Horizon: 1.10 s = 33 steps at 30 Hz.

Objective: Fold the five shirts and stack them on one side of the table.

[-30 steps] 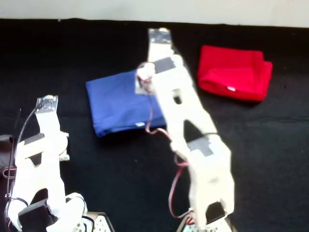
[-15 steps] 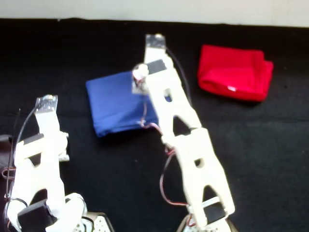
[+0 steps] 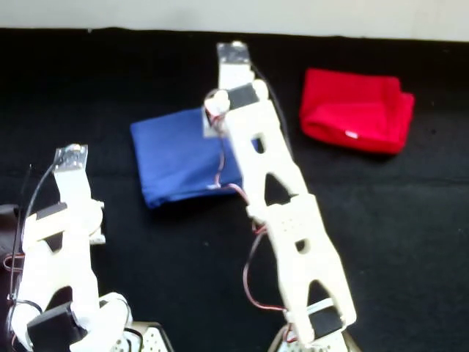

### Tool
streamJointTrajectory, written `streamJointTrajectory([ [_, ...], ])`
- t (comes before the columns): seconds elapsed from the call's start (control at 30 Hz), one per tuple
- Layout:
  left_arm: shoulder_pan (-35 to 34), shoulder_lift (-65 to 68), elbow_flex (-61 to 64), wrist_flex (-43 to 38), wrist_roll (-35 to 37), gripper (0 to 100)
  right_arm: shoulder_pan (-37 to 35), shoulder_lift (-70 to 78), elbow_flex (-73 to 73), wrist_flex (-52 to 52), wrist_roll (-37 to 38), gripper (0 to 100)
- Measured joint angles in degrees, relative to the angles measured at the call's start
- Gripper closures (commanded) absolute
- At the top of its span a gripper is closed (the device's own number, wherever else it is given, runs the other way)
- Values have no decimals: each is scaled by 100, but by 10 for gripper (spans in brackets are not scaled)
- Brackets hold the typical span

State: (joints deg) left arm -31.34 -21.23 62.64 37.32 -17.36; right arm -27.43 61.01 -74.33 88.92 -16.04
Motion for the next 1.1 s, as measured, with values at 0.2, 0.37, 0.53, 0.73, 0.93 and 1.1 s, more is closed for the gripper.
streamJointTrajectory([
  [0.2, 0, 0, 0, 0, 0, 987, 53, 642, 0, -9, -141, 656],
  [0.37, 0, 0, 0, 0, 0, 987, 53, 967, -97, -44, -141, 753],
  [0.53, 0, 0, 0, 0, 0, 987, 70, 1020, -132, -26, -105, 971],
  [0.73, 0, 0, 0, 0, 0, 987, 211, 1090, -484, 273, 976, 992],
  [0.93, 0, 0, 0, 0, 0, 987, 686, 1160, -1776, 1002, 1222, 992],
  [1.1, 0, 0, 0, 0, 0, 987, 1319, 870, -1969, 1134, 1864, 992],
])
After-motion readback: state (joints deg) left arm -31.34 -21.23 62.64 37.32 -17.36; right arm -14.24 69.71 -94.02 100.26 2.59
